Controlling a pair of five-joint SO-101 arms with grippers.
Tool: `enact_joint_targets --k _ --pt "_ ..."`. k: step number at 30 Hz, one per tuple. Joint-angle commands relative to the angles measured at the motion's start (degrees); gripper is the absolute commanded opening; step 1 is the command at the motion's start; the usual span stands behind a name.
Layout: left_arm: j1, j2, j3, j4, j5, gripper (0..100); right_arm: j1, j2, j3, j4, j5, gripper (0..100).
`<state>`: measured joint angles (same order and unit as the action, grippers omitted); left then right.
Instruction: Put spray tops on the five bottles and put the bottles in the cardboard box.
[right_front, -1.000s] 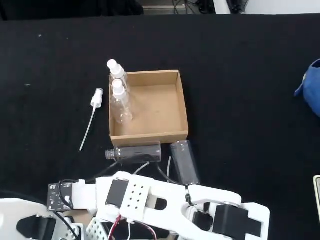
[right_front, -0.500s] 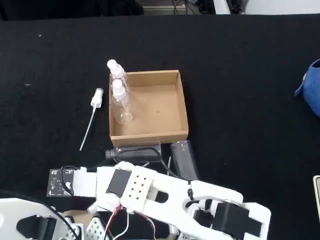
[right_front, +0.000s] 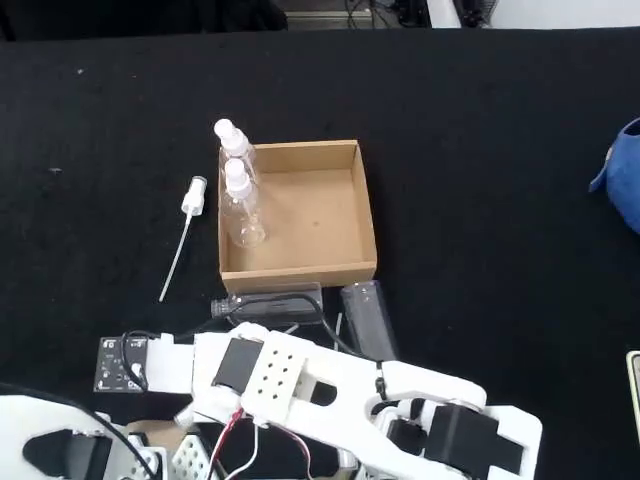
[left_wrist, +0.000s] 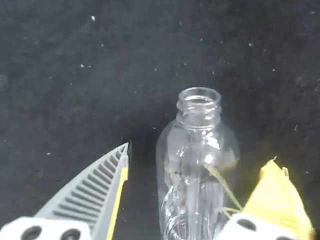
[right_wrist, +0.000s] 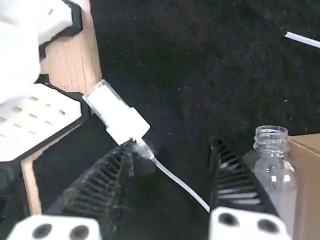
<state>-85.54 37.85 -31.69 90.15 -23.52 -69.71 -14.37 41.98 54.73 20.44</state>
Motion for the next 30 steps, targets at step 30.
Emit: enact_joint_targets --k 30 --pt "-0.48 -0.88 -2.15 10.64 -12.48 24 0.88 -0.75 -3.12 0.53 0.53 21.6"
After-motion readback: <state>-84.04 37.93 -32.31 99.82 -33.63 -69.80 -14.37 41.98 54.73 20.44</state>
